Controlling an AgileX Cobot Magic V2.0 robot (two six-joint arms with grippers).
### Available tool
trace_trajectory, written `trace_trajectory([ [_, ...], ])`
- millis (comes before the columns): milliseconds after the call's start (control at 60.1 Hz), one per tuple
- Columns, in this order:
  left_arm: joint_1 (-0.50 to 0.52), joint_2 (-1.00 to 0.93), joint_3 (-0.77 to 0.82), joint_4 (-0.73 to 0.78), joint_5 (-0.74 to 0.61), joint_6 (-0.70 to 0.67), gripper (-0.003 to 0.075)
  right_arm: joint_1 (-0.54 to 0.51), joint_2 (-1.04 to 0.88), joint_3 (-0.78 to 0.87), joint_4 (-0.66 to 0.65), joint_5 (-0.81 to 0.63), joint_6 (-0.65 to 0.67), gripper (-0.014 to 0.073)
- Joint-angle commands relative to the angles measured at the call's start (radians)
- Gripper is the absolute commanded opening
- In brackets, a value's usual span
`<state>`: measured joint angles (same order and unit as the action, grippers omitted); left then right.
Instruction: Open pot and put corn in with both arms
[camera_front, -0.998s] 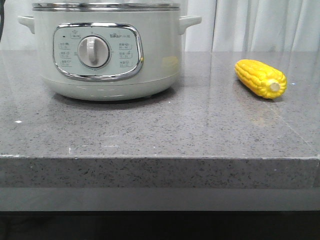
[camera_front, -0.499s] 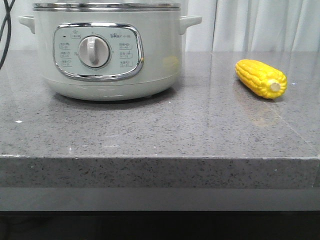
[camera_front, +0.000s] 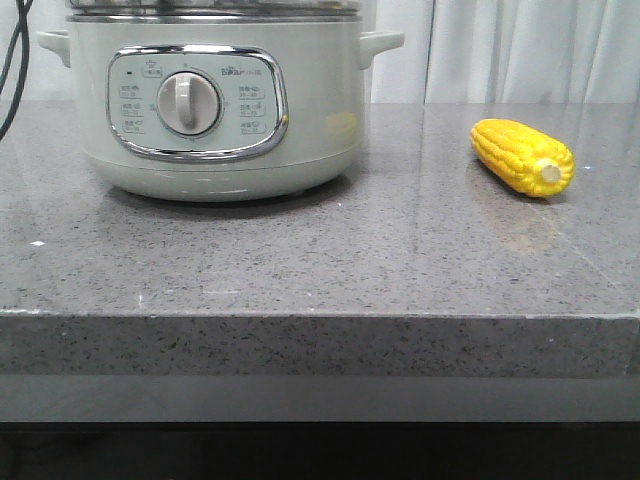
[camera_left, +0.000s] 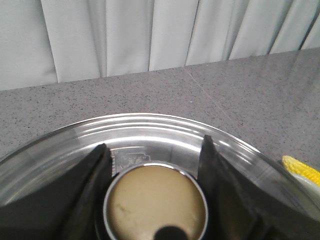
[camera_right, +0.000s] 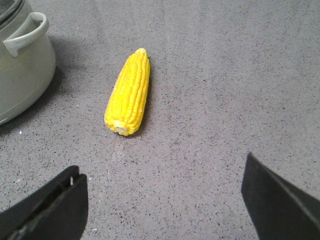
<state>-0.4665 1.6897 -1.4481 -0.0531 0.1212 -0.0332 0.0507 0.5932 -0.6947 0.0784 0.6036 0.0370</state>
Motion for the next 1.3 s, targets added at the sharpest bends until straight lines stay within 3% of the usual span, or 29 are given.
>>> trace_trajectory([
  [0,-0.003,-0.09,-0.089,-0.009,-0.135,-0.008,0.0188,-0.007,0.01,-0.032,-0.008,-0.086,-0.011,0.0636],
  [216,-0.003,-0.181,-0.16,0.017,-0.049,-0.008,0.0188,-0.007,0.01,-0.032,-0.008,-0.088,-0.011,0.0636],
  [499,0.031,-0.394,-0.147,0.061,0.247,-0.008,0.0188,-0.007,0.01,-0.032,-0.008,-0.073,-0.011,0.0636],
  [849,0.13,-0.791,0.238,0.071,0.285,-0.011,0.0188,-0.006,0.095,-0.086,0.024,-0.005,-0.012,0.0636],
  [1032,0.138,-1.018,0.423,0.071,0.289,-0.011,0.0188,0.048,0.269,-0.222,0.024,0.113,-0.02,0.0636],
  [1281,0.138,-1.195,0.522,0.071,0.3,-0.011,0.0188,0.118,0.541,-0.427,0.024,0.178,-0.02,0.0636],
])
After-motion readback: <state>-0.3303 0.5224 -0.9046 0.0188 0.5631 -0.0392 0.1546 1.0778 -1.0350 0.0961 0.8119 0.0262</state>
